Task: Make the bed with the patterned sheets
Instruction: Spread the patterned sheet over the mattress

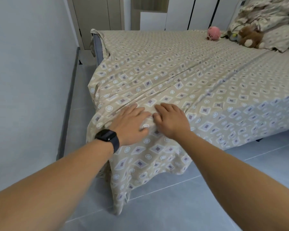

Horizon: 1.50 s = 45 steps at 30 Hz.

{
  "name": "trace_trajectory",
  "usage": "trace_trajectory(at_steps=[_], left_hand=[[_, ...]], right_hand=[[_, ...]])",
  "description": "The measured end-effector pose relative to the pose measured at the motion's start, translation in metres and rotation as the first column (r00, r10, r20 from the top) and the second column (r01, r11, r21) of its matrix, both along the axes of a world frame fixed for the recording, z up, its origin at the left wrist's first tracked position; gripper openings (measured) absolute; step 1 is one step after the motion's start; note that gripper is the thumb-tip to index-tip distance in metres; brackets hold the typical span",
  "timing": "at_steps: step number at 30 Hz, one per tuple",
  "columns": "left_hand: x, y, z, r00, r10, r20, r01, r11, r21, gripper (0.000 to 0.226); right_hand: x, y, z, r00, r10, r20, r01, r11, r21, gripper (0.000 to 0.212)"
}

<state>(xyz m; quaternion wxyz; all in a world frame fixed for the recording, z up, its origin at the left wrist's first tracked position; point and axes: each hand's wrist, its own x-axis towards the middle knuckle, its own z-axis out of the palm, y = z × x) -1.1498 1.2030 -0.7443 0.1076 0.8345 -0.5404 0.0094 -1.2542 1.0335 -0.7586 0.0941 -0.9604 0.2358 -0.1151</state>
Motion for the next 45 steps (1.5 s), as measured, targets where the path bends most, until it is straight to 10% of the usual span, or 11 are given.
trace_trajectory(at_steps=[11, 16, 22, 30, 45], left_hand=[[0.019, -0.052, -0.035, 0.999, -0.011, 0.036, 0.000, 0.956, 0.294, 0.105], [0.007, -0.064, 0.073, 0.965, 0.054, -0.258, 0.153, 0.680, 0.717, 0.105], [-0.050, -0.090, 0.335, 0.934, -0.052, -0.353, 0.263, 0.769, 0.582, 0.077], [-0.180, -0.143, 0.594, 0.886, -0.154, -0.437, 0.344, 0.850, 0.399, 0.049], [-0.293, -0.287, 0.601, 0.837, -0.252, -0.485, 0.459, 0.806, 0.374, 0.035]], right_hand=[[0.023, -0.077, -0.019, 0.949, -0.069, -0.309, 0.075, 0.997, 0.009, 0.075], [-0.010, -0.064, 0.109, 0.740, 0.164, -0.653, 0.145, 0.908, 0.392, 0.074], [-0.092, -0.052, 0.373, 0.959, -0.020, -0.284, 0.228, 0.652, 0.723, 0.059], [-0.232, -0.079, 0.622, 0.948, -0.316, -0.024, 0.233, 0.645, 0.727, 0.043], [-0.386, -0.227, 0.646, 0.928, -0.241, -0.286, 0.352, 0.821, 0.449, 0.036]])
